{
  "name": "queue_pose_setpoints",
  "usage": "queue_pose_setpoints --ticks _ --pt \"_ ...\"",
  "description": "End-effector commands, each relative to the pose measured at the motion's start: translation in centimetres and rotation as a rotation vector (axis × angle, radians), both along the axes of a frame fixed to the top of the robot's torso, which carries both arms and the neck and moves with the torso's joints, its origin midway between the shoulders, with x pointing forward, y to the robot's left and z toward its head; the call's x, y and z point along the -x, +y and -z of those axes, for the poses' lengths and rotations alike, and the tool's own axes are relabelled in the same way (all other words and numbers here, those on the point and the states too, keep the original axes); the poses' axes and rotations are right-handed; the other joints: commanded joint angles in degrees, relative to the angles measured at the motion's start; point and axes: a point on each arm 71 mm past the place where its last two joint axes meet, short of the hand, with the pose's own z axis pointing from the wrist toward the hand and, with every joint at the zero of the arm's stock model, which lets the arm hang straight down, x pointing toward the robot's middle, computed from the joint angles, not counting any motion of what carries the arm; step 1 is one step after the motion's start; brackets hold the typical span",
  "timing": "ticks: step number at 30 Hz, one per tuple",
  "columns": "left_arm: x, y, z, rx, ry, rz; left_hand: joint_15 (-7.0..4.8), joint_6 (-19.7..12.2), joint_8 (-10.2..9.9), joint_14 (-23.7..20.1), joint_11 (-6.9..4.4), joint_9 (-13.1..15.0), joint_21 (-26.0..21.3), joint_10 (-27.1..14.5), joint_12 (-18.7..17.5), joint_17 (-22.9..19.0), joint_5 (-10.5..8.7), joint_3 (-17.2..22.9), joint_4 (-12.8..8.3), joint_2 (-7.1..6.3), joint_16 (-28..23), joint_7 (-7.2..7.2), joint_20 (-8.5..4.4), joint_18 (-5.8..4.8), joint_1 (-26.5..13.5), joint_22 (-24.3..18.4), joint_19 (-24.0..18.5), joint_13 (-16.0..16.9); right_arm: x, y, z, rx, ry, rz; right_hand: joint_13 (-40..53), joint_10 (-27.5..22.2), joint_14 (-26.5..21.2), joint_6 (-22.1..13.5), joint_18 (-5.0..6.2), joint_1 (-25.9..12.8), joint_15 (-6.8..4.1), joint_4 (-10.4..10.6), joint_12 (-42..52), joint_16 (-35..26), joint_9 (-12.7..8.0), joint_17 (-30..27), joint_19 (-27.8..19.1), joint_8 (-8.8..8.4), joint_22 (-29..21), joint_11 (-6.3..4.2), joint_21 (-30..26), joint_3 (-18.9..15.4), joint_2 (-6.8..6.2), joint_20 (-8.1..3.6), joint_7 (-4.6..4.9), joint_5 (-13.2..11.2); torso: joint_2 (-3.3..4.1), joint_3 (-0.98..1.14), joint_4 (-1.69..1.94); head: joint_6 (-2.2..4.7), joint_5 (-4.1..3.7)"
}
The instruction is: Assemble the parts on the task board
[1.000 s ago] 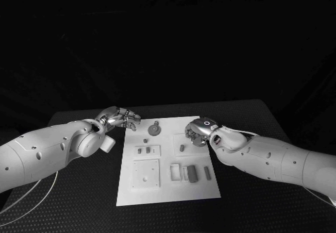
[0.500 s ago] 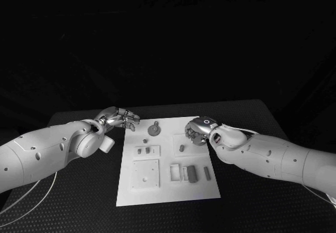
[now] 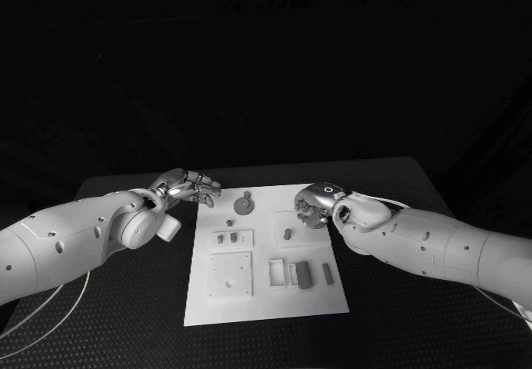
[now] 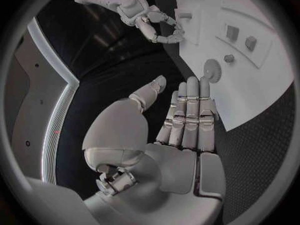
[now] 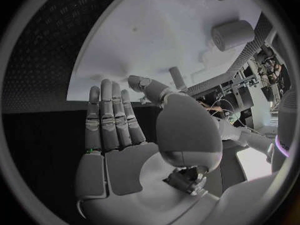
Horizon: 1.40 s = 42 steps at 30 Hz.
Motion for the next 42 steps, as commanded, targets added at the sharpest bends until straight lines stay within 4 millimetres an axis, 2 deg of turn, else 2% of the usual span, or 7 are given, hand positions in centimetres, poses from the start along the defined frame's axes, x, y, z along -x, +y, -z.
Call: queue_pose_setpoints --ticks 1,7,13,18,22,25,42 --pt "0.0 -0.2 -0.1 0.006 -0.002 0.013 0.17 -0.49 0.34 0.28 0.02 -0.09 -0.15 -0.48 -0.3 0.12 -0.09 -0.26 0.05 -0.46 -0.42 -0.02 0.1 -0.05 -0.07 -0.08 -0.11 -0.09 0.1 -0.1 0.6 0.013 0.038 0.005 -0.37 -0.75 -0.63 -1.29 -0.54 0.3 0.25 1.32 -0.61 -0.59 -0.39 0.18 -0.84 -0.58 1.27 0.4 -0.35 -0.29 -1.02 0.05 0.29 -0.2 0.0 0.0 0.02 -0.05 0.0" --pt "0.0 -0.3 -0.1 0.007 -0.001 0.015 0.18 -0.59 0.36 0.27 0.06 -0.13 -0.16 -0.6 -0.32 0.18 -0.09 -0.27 0.05 -0.45 -0.48 0.01 0.1 -0.06 -0.03 -0.15 -0.14 -0.11 0.2 0.1 0.6 0.011 0.042 -0.002 -0.48 -0.47 -0.57 -0.8 -0.5 0.69 0.24 2.08 -0.58 -0.75 -0.36 0.44 -0.88 -0.2 1.37 0.27 -0.34 -0.45 -0.96 0.03 0.47 -0.2 0.0 -0.02 0.04 -0.05 0.02" --pt "0.0 -0.1 -0.1 0.006 -0.002 0.013 0.18 -0.61 0.38 0.28 0.08 -0.15 -0.15 -0.64 -0.32 0.22 -0.09 -0.27 0.06 -0.43 -0.5 0.02 0.11 -0.07 -0.02 -0.18 -0.14 -0.11 0.3 0.3 0.6 0.01 0.05 -0.012 -0.36 0.42 -0.22 0.12 -0.42 0.72 0.07 2.71 -0.17 -0.81 -0.22 0.75 -0.63 0.42 1.38 -0.09 -0.19 -0.9 -0.92 0.04 0.12 -0.21 0.01 -0.01 0.01 -0.1 0.06" --pt "0.0 -0.2 -0.1 0.006 -0.002 0.014 0.18 -0.62 0.4 0.28 0.08 -0.15 -0.14 -0.65 -0.31 0.25 -0.09 -0.26 0.06 -0.41 -0.52 0.02 0.1 -0.06 0.0 -0.2 -0.14 -0.11 0.4 0.5 0.5 0.004 0.031 -0.022 0.64 3.64 1.38 2.72 0.1 0.8 -0.67 3.54 1.54 -0.45 0.47 1.41 0.75 2.01 1.42 -1.59 0.54 -1.5 -0.5 -0.16 -1.05 -0.19 0.0 -0.02 0.02 -0.2 0.03" --pt "0.0 -0.1 -0.1 0.005 -0.003 0.012 0.18 -0.62 0.43 0.29 0.08 -0.16 -0.14 -0.66 -0.3 0.27 -0.09 -0.25 0.06 -0.39 -0.53 0.02 0.1 -0.06 0.03 -0.22 -0.13 -0.11 0.4 0.6 0.2 -0.013 0.0 -0.029 1.81 6.03 3.68 4.93 0.76 1.11 -1.73 3.45 2.77 0.44 1.34 2.37 2.89 3.24 1.43 -2.75 1.71 -1.72 0.26 -0.39 -2.05 -0.17 0.0 -0.02 0.03 -0.25 0.07" --pt "0.0 -0.1 -0.1 0.005 -0.003 0.013 0.18 -0.63 0.44 0.3 0.09 -0.16 -0.14 -0.66 -0.29 0.29 -0.09 -0.25 0.06 -0.38 -0.54 0.02 0.1 -0.06 0.04 -0.23 -0.13 -0.11 0.4 0.7 0.1 -0.021 -0.015 -0.031 2.61 6.99 4.66 5.81 0.76 1.19 -2.22 3.09 3.21 0.92 1.91 3.07 3.96 3.69 1.4 -3.27 2.34 -1.78 0.61 -0.72 -2.46 -0.15 0.0 -0.01 0.03 -0.27 0.13" --pt "0.0 -0.2 -0.1 0.004 -0.002 0.013 0.18 -0.68 0.5 0.31 0.1 -0.2 -0.12 -0.71 -0.27 0.38 -0.09 -0.27 0.05 -0.39 -0.59 0.03 0.1 -0.07 0.08 -0.29 -0.12 -0.11 0.3 1.3 0.6 0.021 0.004 -0.036 3.04 6.32 4.09 5.26 0.64 1.12 -2.02 2.46 2.68 0.54 2.14 3.44 3.55 3.25 1.32 -2.99 2.2 -1.68 0.35 -0.69 -2.25 -0.12 0.02 0.02 0.03 -0.35 0.29"
